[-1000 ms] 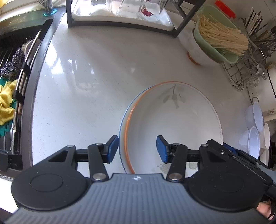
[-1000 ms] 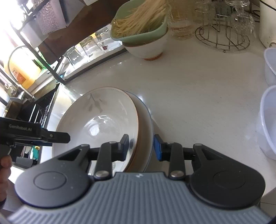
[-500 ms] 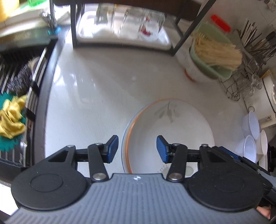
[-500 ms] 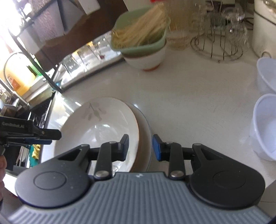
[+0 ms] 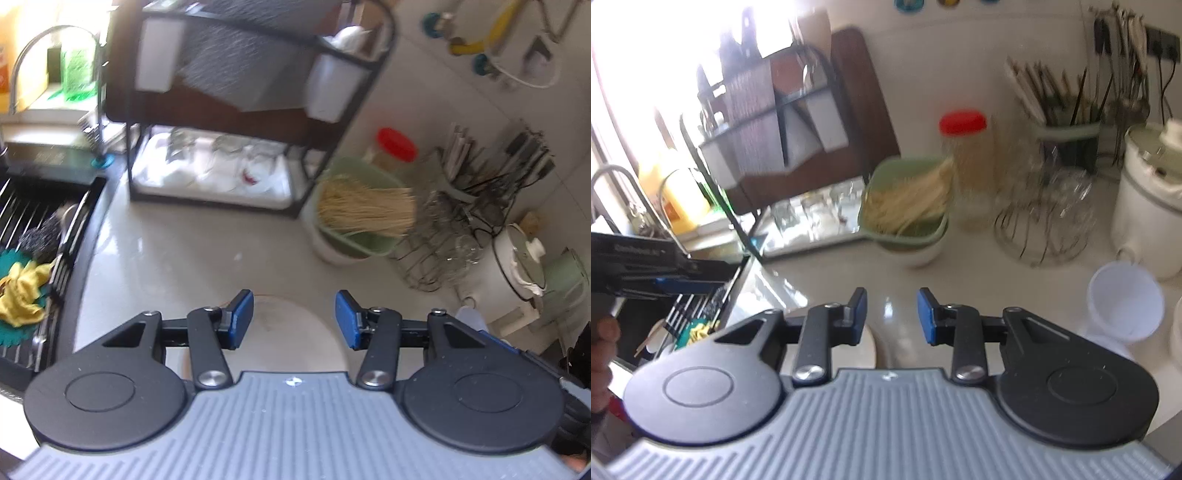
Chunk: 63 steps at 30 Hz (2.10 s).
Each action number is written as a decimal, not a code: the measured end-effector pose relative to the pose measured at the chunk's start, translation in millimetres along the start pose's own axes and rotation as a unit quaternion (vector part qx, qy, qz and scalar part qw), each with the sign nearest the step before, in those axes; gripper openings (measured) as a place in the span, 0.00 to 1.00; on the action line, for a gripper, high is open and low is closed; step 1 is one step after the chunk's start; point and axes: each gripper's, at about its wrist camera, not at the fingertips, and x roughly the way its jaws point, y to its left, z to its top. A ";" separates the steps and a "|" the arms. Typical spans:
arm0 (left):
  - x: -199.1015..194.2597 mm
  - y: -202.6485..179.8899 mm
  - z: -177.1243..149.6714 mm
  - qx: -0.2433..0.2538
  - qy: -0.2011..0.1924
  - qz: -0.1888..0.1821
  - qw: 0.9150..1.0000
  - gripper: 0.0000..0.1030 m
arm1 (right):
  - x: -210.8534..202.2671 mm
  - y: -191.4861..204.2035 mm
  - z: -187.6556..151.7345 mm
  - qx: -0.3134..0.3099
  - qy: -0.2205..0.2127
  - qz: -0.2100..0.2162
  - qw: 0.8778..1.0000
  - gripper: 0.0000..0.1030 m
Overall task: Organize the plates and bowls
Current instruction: 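Withdraw both grippers and move toward the white plastic bowls, then close both grippers on the rim of a white plastic bowl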
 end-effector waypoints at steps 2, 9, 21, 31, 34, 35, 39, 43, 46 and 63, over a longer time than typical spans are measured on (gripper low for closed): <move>-0.3 -18.5 -5.5 0.000 -0.007 0.000 1.000 0.54 | -10.3 -12.1 3.1 0.003 -0.011 -0.002 1.000 0.33; 3.5 -80.2 -25.4 0.006 -0.016 -0.019 1.000 0.54 | -39.1 -51.4 1.7 0.001 -0.034 -0.009 0.999 0.33; 51.4 -160.9 -64.5 0.051 0.033 -0.021 0.998 0.54 | -66.5 -125.0 -34.0 0.037 -0.008 -0.063 0.997 0.33; 96.4 -187.2 -99.7 0.070 0.069 -0.030 0.995 0.67 | -63.2 -167.9 -68.1 0.069 0.014 -0.104 0.992 0.41; 108.6 -191.6 -104.4 0.081 0.073 -0.042 0.993 0.68 | -57.1 -180.7 -74.6 0.093 0.020 -0.101 0.990 0.42; 113.5 -193.5 -105.7 0.085 0.077 -0.043 0.992 0.68 | -55.4 -184.1 -76.2 0.101 0.021 -0.100 0.990 0.42; 129.3 -200.3 -111.0 0.099 0.089 -0.053 0.990 0.68 | -48.1 -194.5 -81.2 0.118 0.021 -0.097 0.988 0.42; 145.6 -204.9 -117.0 0.105 0.109 -0.063 0.987 0.67 | -37.0 -201.5 -86.8 0.138 0.033 -0.088 0.986 0.42; 159.6 -206.8 -125.0 0.106 0.122 -0.058 0.985 0.64 | -27.4 -202.8 -91.0 0.144 0.045 -0.087 0.985 0.42; 178.5 -207.0 -146.6 0.081 0.139 -0.062 0.985 0.22 | -1.9 -197.0 -102.2 0.141 0.080 -0.056 0.985 0.19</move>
